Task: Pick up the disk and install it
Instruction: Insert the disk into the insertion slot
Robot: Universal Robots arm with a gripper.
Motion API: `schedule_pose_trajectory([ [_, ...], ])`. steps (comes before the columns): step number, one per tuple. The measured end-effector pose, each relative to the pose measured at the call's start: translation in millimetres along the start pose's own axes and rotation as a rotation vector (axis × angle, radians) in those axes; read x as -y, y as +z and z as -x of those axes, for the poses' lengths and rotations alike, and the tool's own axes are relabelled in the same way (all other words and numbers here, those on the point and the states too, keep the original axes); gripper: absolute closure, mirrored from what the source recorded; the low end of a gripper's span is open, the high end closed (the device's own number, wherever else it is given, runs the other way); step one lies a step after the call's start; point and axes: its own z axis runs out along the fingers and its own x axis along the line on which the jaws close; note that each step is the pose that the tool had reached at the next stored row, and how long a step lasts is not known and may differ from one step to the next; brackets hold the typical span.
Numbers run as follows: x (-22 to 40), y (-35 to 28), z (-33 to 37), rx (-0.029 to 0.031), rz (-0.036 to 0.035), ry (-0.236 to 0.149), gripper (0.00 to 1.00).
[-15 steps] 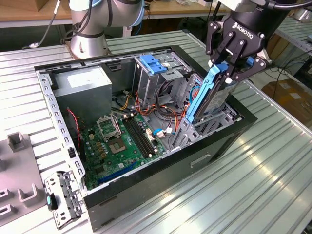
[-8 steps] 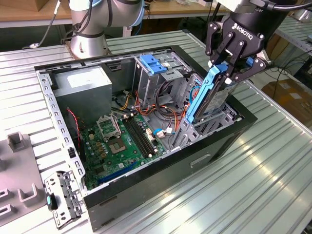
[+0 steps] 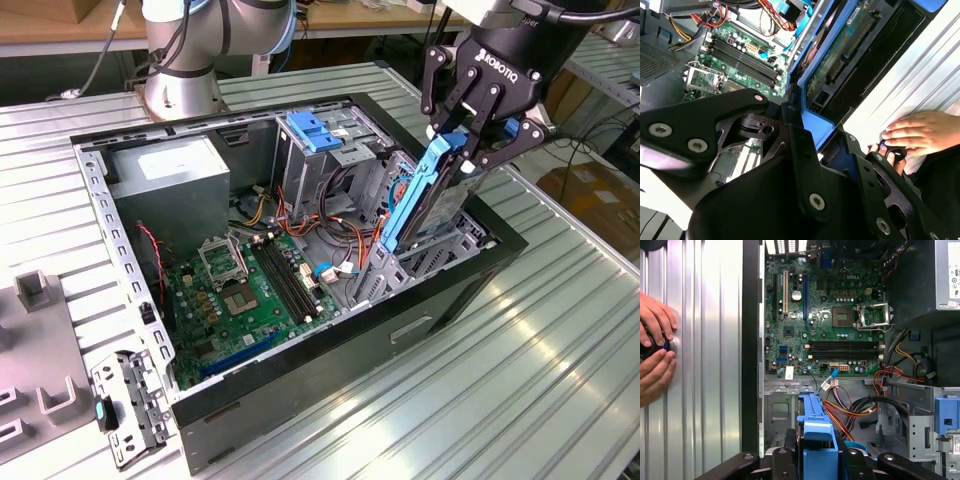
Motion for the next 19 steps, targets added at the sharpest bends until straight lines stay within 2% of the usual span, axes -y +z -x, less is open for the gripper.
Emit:
schedule_pose_trajectory([
  [10,0.4,13.9,-0.1,-0.0002,0.0000,0.000,0.63],
  [19,1.0,29.3,-0.3,-0.0006,0.0000,0.000,0.63],
])
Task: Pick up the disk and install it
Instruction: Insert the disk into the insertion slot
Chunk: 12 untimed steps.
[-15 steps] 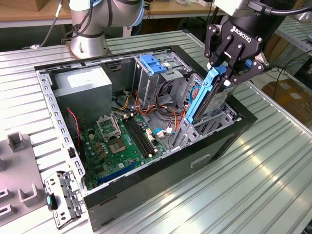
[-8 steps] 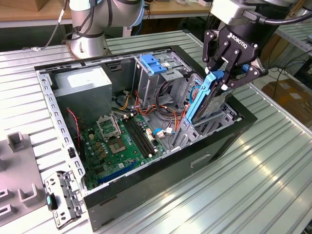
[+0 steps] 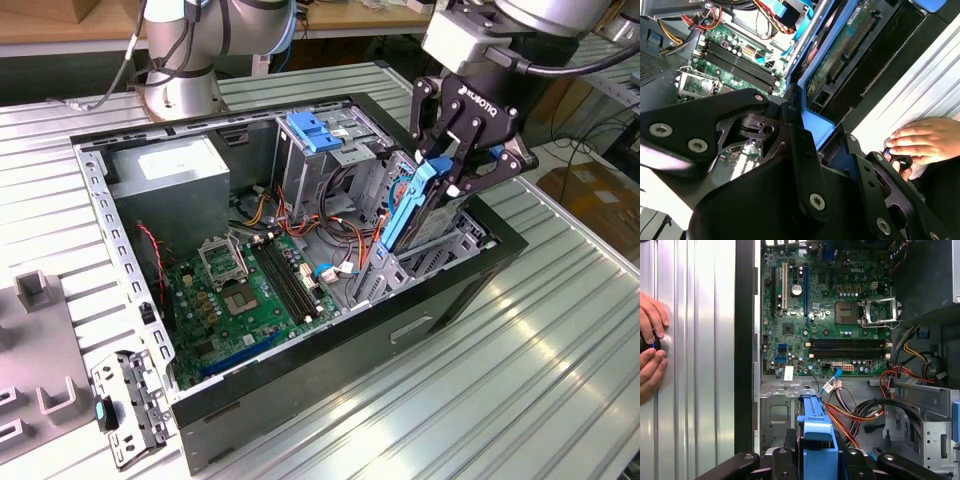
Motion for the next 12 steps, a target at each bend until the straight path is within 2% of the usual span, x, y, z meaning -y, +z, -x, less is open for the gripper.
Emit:
schedule_pose_trajectory([
  [8,0.7,21.6,-0.4,-0.0006,0.0000,0.000,0.63],
  [12,0.9,28.4,-0.5,-0.0009,0.0000,0.000,0.63],
])
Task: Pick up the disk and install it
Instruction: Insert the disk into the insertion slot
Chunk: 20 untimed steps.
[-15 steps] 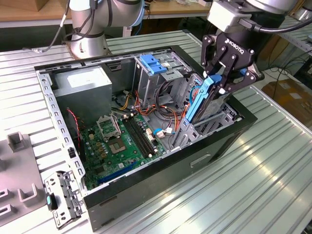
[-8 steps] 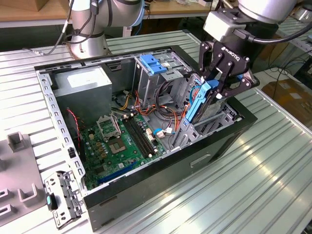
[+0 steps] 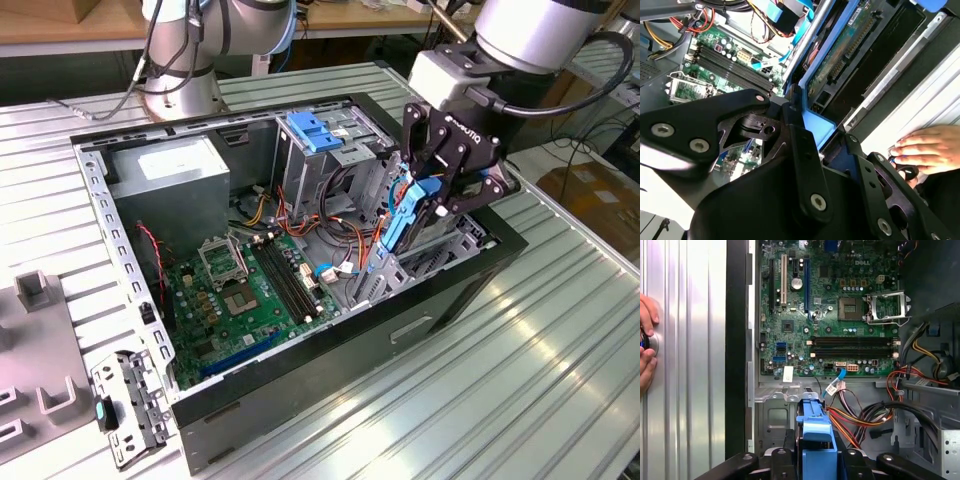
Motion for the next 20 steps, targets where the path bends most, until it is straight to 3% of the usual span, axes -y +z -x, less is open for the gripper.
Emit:
schedule_pose_trajectory([
  [5,0.1,1.2,0.0,-0.0010,-0.0001,0.000,0.62],
  [8,0.1,1.3,-0.1,-0.0020,-0.0001,0.000,0.49],
  [12,0.2,4.9,-0.1,-0.0019,-0.0003,0.000,0.51],
  [17,0.4,12.4,-0.2,-0.0025,-0.0042,0.000,0.82],
  [20,0.5,13.5,-0.3,-0.0027,-0.0047,0.000,0.89],
])
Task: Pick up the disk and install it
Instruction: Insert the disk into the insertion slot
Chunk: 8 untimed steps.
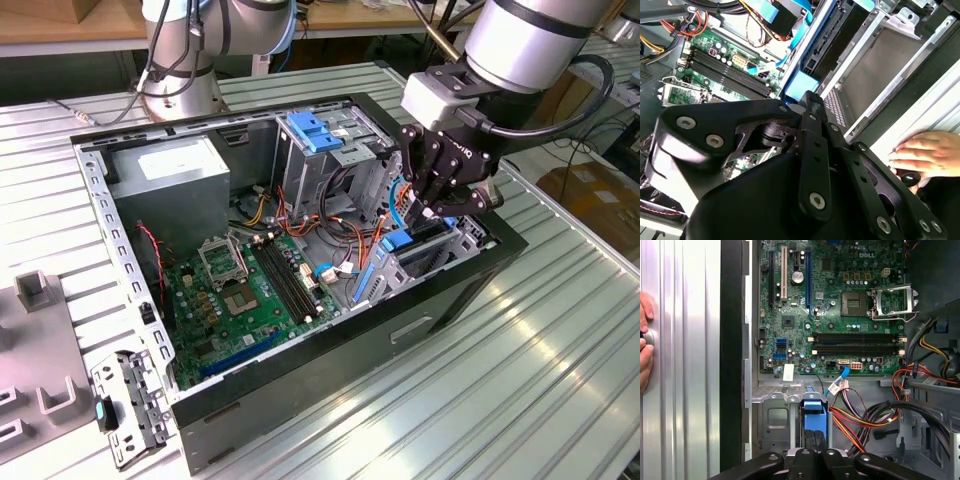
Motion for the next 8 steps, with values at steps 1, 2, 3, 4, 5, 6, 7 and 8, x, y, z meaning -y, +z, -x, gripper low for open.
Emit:
schedule_pose_trajectory([
  [1,0.0,0.1,0.0,0.0001,0.0000,0.000,0.89],
  [2,0.0,0.1,0.0,0.0001,0.0000,0.000,0.89],
  [3,0.0,0.1,-0.1,0.0001,0.0000,0.000,0.89],
  [4,0.0,0.2,-0.1,0.0002,0.0000,0.000,0.89],
  [5,0.0,0.2,-0.1,0.0002,0.0000,0.000,0.89],
  [6,0.0,0.2,-0.1,0.0002,0.0000,0.000,0.89],
  [7,0.0,0.3,-0.1,0.0002,0.0000,0.000,0.89],
  [8,0.0,0.3,-0.1,0.0001,0.0000,0.000,0.89],
])
